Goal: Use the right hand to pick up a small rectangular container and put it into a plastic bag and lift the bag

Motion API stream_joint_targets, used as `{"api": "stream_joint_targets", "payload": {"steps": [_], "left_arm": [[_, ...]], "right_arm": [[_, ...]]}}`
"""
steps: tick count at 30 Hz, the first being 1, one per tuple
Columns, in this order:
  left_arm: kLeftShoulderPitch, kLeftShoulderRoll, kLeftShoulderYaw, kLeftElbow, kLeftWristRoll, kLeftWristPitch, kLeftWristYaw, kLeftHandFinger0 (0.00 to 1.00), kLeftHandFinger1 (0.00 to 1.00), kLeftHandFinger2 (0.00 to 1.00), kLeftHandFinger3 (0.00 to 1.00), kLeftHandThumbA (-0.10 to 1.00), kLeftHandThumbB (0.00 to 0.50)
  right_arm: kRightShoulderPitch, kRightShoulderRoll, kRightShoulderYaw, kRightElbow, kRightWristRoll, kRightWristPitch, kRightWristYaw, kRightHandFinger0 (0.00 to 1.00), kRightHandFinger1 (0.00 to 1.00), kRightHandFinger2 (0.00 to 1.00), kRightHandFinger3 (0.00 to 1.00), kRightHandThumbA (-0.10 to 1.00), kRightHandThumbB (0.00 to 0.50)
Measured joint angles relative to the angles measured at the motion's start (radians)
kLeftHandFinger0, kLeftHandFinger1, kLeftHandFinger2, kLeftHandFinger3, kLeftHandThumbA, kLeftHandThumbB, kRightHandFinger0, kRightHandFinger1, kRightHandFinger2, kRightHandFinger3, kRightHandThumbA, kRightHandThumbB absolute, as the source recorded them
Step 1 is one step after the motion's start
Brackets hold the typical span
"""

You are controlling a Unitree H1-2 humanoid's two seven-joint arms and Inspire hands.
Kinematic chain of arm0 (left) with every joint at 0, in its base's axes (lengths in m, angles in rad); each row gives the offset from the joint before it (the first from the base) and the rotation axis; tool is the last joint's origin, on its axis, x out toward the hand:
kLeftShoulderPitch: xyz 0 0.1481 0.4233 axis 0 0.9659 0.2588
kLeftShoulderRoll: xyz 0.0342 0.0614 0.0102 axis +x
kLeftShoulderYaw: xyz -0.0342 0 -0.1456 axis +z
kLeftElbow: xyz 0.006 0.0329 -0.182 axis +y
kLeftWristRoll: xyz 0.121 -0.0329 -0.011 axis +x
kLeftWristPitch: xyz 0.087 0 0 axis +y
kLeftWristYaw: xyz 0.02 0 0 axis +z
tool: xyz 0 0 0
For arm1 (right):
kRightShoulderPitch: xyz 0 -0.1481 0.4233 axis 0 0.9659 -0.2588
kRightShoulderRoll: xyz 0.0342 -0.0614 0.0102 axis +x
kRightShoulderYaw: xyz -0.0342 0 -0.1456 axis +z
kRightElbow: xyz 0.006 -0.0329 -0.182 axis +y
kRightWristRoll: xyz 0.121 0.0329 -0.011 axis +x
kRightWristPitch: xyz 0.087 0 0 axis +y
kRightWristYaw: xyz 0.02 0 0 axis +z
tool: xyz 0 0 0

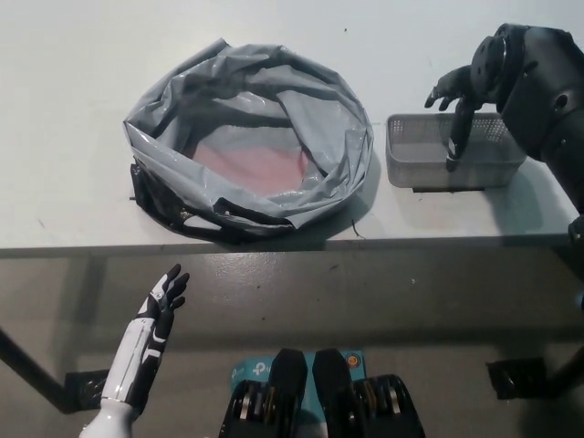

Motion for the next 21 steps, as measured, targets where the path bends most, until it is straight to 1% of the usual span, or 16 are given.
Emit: {"api": "stream_joint_targets", "payload": {"steps": [1,2,3,4,5,7,11,12,13,15,16,20,21], "left_arm": [[0.0,0.001,0.0,0.0,0.001,-0.001,0.0,1.0,1.0,1.0,1.0,1.0,0.277],[0.0,0.003,-0.001,0.0,0.001,-0.002,-0.002,1.0,1.0,1.0,1.0,1.0,0.277],[0.0,0.004,-0.001,-0.001,0.002,-0.002,-0.003,1.0,1.0,1.0,1.0,1.0,0.28],[0.0,0.005,-0.001,-0.002,0.003,-0.002,-0.003,1.0,1.0,1.0,1.0,1.0,0.28],[0.0,0.007,-0.001,-0.004,0.003,-0.002,-0.004,1.0,1.0,1.0,1.0,1.0,0.279],[0.0,0.008,-0.001,-0.006,0.004,-0.002,-0.004,1.0,1.0,1.0,1.0,1.0,0.28],[-0.001,0.009,-0.001,-0.01,0.007,-0.003,-0.006,1.0,1.0,1.0,1.0,1.0,0.279],[-0.001,0.009,-0.001,-0.01,0.008,-0.004,-0.006,1.0,1.0,1.0,1.0,1.0,0.279],[-0.001,0.01,-0.001,-0.01,0.008,-0.004,-0.007,1.0,1.0,1.0,1.0,1.0,0.276],[-0.003,0.01,0.0,-0.01,0.009,-0.004,-0.007,1.0,1.0,1.0,1.0,1.0,0.273],[-0.003,0.01,0.0,-0.01,0.01,-0.004,-0.007,1.0,1.0,1.0,1.0,1.0,0.27],[-0.003,0.012,0.0,-0.01,0.009,-0.004,-0.008,1.0,1.0,1.0,1.0,1.0,0.275],[-0.004,0.012,0.0,-0.01,0.009,-0.005,-0.008,1.0,1.0,1.0,1.0,1.0,0.274]], "right_arm": [[0.001,0.001,0.002,0.003,-0.004,-0.002,-0.002,1.0,1.0,1.0,1.0,1.0,0.464],[0.002,0.001,0.006,0.005,-0.008,-0.007,-0.002,1.0,1.0,1.0,1.0,1.0,0.466],[0.002,0.002,0.01,0.007,-0.011,-0.012,-0.002,1.0,1.0,1.0,1.0,1.0,0.483],[0.003,0.002,0.014,0.009,-0.015,-0.016,-0.002,1.0,1.0,1.0,1.0,1.0,0.487],[0.005,0.002,0.018,0.012,-0.019,-0.02,-0.005,1.0,1.0,1.0,1.0,1.0,0.479],[0.007,0.003,0.02,0.016,-0.025,-0.023,-0.009,1.0,1.0,1.0,1.0,1.0,0.494],[0.023,0.009,0.017,0.028,-0.033,-0.026,-0.031,1.0,1.0,1.0,1.0,1.0,0.5],[0.028,0.01,0.017,0.029,-0.034,-0.026,-0.035,1.0,1.0,1.0,1.0,1.0,0.484],[0.033,0.012,0.017,0.03,-0.035,-0.026,-0.043,1.0,1.0,1.0,1.0,1.0,0.487],[0.039,0.013,0.013,0.034,-0.035,-0.027,-0.055,1.0,1.0,1.0,1.0,1.0,0.478],[0.042,0.013,0.013,0.036,-0.035,-0.027,-0.059,1.0,1.0,1.0,1.0,1.0,0.462],[0.05,0.015,0.014,0.043,-0.04,-0.026,-0.075,1.0,1.0,1.0,1.0,1.0,0.472],[0.052,0.017,0.013,0.047,-0.043,-0.025,-0.085,1.0,1.0,1.0,1.0,1.0,0.443]]}}
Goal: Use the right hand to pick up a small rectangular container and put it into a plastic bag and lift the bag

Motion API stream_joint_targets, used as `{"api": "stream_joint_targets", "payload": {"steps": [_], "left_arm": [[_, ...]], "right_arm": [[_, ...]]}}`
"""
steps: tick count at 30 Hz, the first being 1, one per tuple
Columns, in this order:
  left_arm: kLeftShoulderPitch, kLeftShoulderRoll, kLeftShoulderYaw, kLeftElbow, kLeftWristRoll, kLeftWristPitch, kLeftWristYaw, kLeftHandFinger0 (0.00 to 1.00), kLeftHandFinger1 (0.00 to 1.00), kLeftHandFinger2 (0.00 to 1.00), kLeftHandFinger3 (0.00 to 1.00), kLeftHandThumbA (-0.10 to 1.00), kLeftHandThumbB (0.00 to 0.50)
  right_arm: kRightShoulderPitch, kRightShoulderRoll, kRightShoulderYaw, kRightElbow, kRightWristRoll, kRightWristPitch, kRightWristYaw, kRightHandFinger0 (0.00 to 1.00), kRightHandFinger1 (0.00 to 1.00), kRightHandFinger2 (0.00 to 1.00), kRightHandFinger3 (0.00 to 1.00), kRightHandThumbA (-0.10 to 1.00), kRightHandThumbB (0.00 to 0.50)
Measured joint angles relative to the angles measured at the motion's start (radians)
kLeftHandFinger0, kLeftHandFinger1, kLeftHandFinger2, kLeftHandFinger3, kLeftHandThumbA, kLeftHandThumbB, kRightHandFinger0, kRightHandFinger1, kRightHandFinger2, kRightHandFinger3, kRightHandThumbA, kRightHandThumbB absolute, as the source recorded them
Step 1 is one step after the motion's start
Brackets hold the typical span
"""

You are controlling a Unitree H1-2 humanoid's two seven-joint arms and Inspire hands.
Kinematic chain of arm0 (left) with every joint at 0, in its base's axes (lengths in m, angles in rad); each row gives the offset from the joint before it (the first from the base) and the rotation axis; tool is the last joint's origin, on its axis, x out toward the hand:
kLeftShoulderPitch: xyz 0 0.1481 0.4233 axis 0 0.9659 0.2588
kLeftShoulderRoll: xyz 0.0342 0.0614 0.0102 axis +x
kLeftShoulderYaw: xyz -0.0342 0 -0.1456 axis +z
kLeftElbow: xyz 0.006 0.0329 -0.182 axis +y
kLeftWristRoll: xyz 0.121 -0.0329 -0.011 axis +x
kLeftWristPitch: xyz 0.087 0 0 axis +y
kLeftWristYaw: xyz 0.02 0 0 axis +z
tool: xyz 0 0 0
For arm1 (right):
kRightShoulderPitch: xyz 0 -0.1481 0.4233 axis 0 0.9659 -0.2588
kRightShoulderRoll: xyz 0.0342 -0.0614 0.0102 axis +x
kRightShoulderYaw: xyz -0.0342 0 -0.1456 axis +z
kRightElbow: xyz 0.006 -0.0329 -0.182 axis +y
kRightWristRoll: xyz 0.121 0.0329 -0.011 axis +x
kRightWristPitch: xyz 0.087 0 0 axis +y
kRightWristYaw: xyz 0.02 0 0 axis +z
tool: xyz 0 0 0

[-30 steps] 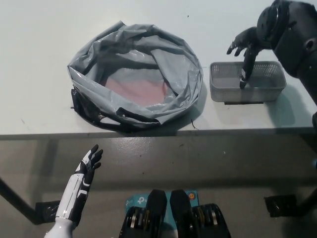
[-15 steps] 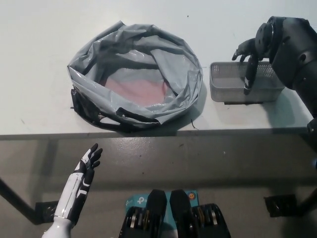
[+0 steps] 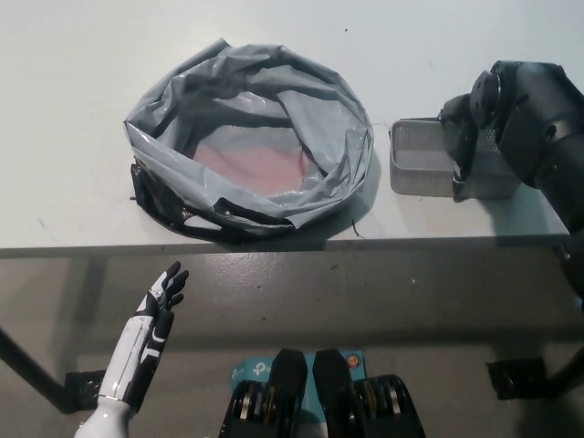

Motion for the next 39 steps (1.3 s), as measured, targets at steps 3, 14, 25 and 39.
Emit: {"api": "stream_joint_targets", "payload": {"steps": [3,14,25,39], "left_arm": [[-0.003,0.0,0.0,0.0,0.0,0.0,-0.003,1.0,1.0,1.0,1.0,1.0,0.263],[-0.01,0.0,0.0,0.003,0.001,0.002,-0.006,1.0,1.0,1.0,1.0,1.0,0.26],[-0.01,0.0,0.0,0.006,0.001,0.003,-0.006,1.0,1.0,1.0,1.0,1.0,0.263],[-0.01,0.0,0.003,0.006,0.002,0.002,-0.007,1.0,1.0,1.0,1.0,1.0,0.249]], "right_arm": [[0.008,0.006,-0.001,0.005,-0.006,-0.001,-0.02,0.67,0.76,0.97,1.0,0.45,0.411],[0.048,0.009,-0.06,0.001,-0.005,-0.036,-0.218,0.02,0.4,0.74,0.76,-0.1,0.163],[0.068,0.003,-0.136,-0.004,0.001,-0.111,-0.388,0.04,0.52,0.9,0.98,-0.1,0.163],[-0.054,-0.053,-0.289,-0.189,0.016,-0.198,-0.573,0.0,0.38,0.79,0.95,-0.1,0.163]]}}
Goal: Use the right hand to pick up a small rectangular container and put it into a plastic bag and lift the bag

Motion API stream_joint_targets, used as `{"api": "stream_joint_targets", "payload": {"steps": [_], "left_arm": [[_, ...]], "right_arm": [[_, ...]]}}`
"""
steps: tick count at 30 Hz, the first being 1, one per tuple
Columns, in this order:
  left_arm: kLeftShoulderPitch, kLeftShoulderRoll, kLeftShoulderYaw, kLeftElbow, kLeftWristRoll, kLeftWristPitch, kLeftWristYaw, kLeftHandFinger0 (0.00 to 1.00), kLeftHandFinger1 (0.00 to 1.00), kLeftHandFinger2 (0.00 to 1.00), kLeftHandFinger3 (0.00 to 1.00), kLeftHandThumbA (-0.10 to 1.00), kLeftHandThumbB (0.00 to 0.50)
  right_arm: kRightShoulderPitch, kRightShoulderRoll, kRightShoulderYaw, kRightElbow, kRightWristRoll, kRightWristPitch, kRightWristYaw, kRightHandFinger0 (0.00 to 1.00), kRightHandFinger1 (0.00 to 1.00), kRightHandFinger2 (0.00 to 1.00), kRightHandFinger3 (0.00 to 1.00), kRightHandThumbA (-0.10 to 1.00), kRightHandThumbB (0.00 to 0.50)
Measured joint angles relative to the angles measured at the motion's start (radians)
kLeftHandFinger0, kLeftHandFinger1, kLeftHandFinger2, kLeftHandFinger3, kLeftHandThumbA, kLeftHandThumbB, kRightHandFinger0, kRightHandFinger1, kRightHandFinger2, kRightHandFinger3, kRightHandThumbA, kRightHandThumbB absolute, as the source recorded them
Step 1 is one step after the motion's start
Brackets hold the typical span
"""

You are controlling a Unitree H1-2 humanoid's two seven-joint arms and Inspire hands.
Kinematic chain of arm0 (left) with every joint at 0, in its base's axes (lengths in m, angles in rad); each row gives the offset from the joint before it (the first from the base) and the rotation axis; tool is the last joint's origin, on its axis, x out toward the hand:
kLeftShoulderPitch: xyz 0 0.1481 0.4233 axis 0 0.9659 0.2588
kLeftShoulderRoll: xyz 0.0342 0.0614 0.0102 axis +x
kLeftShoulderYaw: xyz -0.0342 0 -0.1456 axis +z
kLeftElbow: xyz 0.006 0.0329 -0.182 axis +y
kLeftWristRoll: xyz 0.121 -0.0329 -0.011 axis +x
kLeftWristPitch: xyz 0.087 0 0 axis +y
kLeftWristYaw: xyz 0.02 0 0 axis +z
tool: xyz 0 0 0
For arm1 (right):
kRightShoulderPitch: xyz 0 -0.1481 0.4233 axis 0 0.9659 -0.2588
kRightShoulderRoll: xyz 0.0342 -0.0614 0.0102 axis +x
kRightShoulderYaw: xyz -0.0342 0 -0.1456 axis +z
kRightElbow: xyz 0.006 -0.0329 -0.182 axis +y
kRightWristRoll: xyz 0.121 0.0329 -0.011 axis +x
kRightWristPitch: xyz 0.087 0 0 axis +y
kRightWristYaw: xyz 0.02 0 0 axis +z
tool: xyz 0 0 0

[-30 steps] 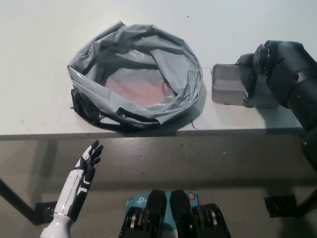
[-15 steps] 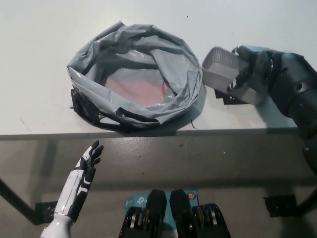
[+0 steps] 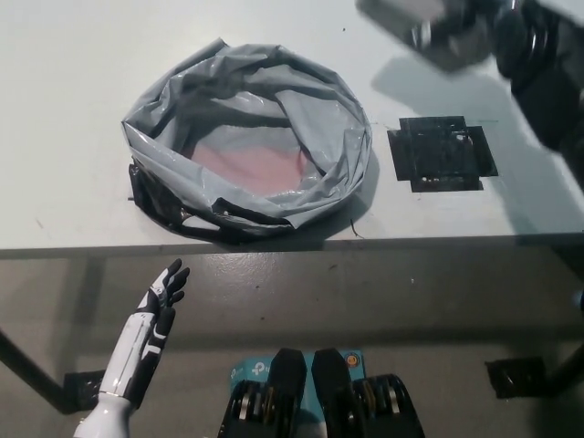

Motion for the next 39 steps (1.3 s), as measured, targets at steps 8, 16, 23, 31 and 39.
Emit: {"api": "stream_joint_targets", "payload": {"steps": [8,16,23,31,39], "left_arm": [[0.0,0.003,0.0,0.0,0.001,-0.001,-0.001,1.0,1.0,1.0,1.0,1.0,0.253],[0.0,0.006,-0.001,0.0,0.001,-0.001,-0.001,1.0,1.0,1.0,1.0,1.0,0.269],[-0.002,0.006,-0.001,-0.005,0.0,0.001,-0.004,1.0,1.0,1.0,1.0,1.0,0.273],[-0.012,0.008,-0.001,-0.006,0.0,0.004,-0.011,1.0,1.0,1.0,1.0,1.0,0.269],[-0.022,0.012,-0.001,-0.011,0.001,0.009,-0.016,1.0,1.0,1.0,1.0,1.0,0.271]], "right_arm": [[-0.048,0.015,-0.008,-0.231,-0.017,-0.033,-0.037,0.0,0.37,0.75,0.86,-0.1,0.209],[0.005,0.103,0.046,-0.363,-0.051,-0.028,-0.026,0.0,0.27,0.64,0.58,-0.1,0.218],[0.067,0.212,0.086,-0.354,-0.073,-0.024,-0.027,0.0,0.37,0.73,0.65,-0.1,0.206],[0.168,0.269,0.115,-0.351,-0.097,-0.014,-0.03,0.0,0.36,0.81,0.81,-0.1,0.194],[0.235,0.281,0.128,-0.314,-0.12,-0.016,-0.036,0.0,0.36,0.81,0.84,-0.1,0.17]]}}
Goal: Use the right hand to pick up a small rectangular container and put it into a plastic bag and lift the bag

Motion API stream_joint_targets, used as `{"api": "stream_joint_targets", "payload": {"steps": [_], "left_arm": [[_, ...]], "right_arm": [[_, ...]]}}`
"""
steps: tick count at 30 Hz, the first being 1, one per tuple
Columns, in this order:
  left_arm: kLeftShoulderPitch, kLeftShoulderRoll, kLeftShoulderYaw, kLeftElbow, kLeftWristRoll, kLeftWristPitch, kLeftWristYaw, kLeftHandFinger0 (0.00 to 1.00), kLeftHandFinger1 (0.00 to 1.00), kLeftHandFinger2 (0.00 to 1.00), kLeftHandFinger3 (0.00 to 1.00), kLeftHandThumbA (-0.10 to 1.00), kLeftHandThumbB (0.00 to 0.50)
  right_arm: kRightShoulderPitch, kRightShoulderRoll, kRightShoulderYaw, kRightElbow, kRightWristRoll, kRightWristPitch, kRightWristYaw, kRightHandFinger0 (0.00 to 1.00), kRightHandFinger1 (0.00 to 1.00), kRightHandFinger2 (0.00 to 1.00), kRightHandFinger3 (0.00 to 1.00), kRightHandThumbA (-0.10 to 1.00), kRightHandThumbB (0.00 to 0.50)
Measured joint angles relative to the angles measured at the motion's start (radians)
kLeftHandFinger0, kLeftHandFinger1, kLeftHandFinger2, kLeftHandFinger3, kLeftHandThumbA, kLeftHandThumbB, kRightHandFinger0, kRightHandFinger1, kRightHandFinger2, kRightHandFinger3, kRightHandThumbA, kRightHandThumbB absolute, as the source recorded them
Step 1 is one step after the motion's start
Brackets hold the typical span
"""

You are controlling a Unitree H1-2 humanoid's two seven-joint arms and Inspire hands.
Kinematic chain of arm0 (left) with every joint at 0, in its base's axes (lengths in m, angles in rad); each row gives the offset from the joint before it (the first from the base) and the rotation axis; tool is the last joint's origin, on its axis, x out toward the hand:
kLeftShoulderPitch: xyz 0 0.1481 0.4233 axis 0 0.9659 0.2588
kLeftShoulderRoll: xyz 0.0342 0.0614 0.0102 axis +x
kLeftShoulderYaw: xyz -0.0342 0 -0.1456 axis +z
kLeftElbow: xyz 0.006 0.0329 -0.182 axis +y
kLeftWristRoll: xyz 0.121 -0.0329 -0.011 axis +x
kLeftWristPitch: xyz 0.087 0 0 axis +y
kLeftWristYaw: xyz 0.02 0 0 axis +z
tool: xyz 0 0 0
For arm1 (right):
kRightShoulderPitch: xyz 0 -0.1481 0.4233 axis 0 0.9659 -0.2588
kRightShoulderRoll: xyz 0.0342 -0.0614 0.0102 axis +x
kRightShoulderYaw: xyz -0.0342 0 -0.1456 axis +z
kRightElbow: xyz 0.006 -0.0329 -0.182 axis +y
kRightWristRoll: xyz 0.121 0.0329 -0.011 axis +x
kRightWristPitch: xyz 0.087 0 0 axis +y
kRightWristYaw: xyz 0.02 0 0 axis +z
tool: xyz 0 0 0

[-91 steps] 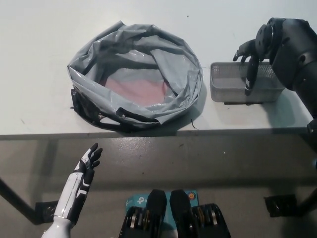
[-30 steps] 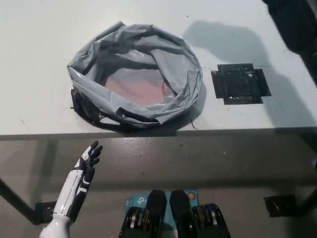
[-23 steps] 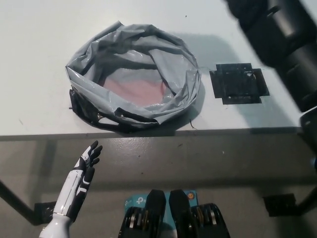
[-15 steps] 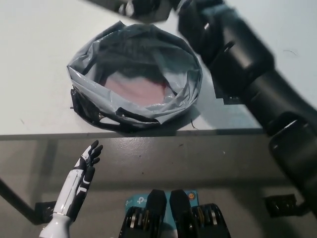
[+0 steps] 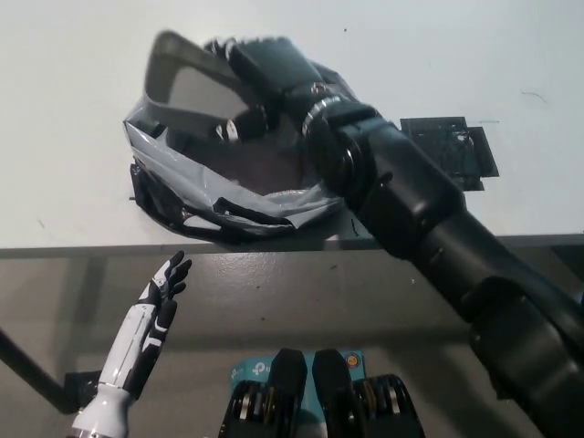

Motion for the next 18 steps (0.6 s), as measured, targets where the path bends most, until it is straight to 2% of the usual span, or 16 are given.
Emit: {"api": "stream_joint_targets", "payload": {"steps": [1,3,7,12,13,14,15,16,17,18], "left_arm": [[-0.001,0.001,0.0,-0.001,0.001,0.001,-0.001,1.0,1.0,1.0,1.0,1.0,0.271],[-0.002,0.001,0.0,-0.001,0.002,0.002,-0.001,1.0,1.0,1.0,1.0,0.99,0.263],[-0.006,0.001,0.0,-0.001,0.002,0.002,-0.004,1.0,1.0,1.0,1.0,0.97,0.259],[-0.014,0.001,0.0,-0.001,0.002,0.003,-0.01,1.0,1.0,1.0,1.0,0.97,0.264],[-0.015,0.001,0.0,-0.001,0.002,0.004,-0.01,1.0,1.0,1.0,1.0,0.98,0.265],[-0.016,0.002,0.0,-0.001,0.002,0.004,-0.01,1.0,1.0,1.0,1.0,0.98,0.265],[-0.017,0.002,0.0,-0.001,0.003,0.004,-0.01,1.0,1.0,1.0,1.0,0.98,0.266],[-0.018,0.002,0.0,-0.001,0.003,0.004,-0.01,1.0,1.0,1.0,1.0,0.98,0.266],[-0.018,0.003,0.0,-0.001,0.004,0.004,-0.01,1.0,1.0,1.0,1.0,1.0,0.27],[-0.019,0.003,0.0,-0.001,0.004,0.004,-0.01,1.0,1.0,1.0,1.0,1.0,0.27]], "right_arm": [[0.005,0.001,0.001,0.012,-0.003,-0.001,-0.003,0.0,0.4,0.8,0.93,-0.1,0.157],[0.006,0.002,0.001,0.021,-0.004,-0.001,-0.007,0.0,0.43,0.82,0.99,-0.1,0.15],[0.01,0.007,-0.002,0.032,-0.004,-0.001,-0.013,0.01,0.45,0.84,0.98,-0.1,0.173],[0.029,0.012,-0.015,0.032,-0.003,0.0,-0.013,0.0,0.41,0.82,0.94,-0.1,0.163],[0.032,0.012,-0.016,0.032,-0.003,0.0,-0.013,0.07,0.43,0.8,0.95,-0.01,0.176],[0.036,0.012,-0.017,0.032,-0.003,0.0,-0.013,0.21,0.59,0.96,1.0,0.14,0.208],[0.042,0.012,-0.018,0.031,-0.003,0.003,-0.013,0.46,0.77,1.0,1.0,0.37,0.268],[0.044,0.012,-0.018,0.03,-0.003,0.006,-0.011,0.46,0.77,1.0,1.0,0.37,0.268],[0.046,0.012,-0.018,0.029,-0.003,0.012,-0.008,0.97,1.0,1.0,1.0,0.7,0.395],[0.046,0.011,-0.018,0.024,-0.002,0.025,0.011,1.0,1.0,1.0,1.0,0.74,0.418]]}}
